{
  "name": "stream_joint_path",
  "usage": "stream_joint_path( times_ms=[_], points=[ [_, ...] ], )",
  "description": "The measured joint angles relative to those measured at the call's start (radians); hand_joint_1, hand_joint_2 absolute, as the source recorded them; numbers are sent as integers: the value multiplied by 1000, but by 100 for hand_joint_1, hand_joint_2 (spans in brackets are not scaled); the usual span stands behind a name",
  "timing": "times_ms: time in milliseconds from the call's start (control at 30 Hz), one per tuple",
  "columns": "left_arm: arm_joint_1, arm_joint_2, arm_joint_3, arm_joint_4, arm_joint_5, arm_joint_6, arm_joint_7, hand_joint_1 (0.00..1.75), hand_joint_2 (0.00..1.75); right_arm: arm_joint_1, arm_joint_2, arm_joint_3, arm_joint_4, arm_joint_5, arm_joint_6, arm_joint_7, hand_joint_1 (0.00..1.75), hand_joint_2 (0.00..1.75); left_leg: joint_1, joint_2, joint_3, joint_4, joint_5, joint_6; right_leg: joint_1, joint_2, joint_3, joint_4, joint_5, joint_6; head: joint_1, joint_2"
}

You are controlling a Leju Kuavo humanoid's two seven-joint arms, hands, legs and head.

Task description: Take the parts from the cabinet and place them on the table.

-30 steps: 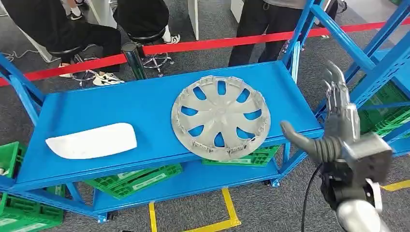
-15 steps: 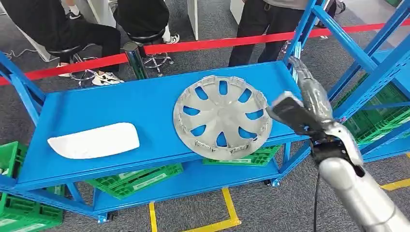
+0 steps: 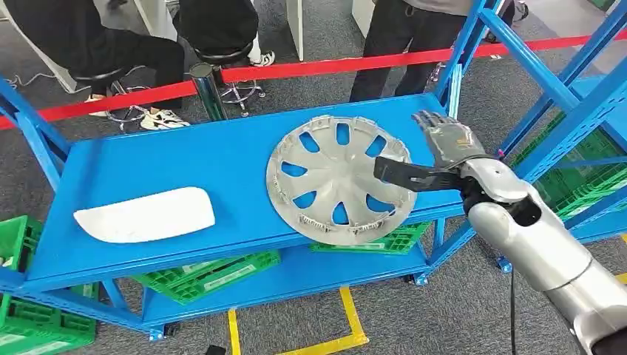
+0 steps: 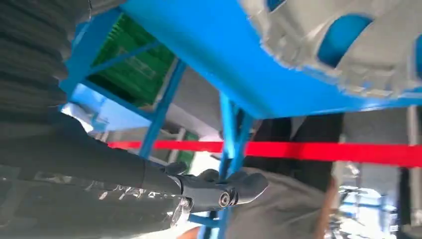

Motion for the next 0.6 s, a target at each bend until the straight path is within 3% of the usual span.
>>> stream_joint_path(
  times_ms=[333,600],
  points=[
    [7,7,0,3,40,33,21,0,0,-99,101,144,81,-46,-96,-123,0,175,0,11,2,0,0,0,0,5,0,0,0,0,-1,0],
    [8,14,0,6,48,36,39,0,0,-146,171,206,64,-76,-192,-121,0,175,0,13,3,0,0,0,0,7,0,0,1,1,0,0]
  ],
)
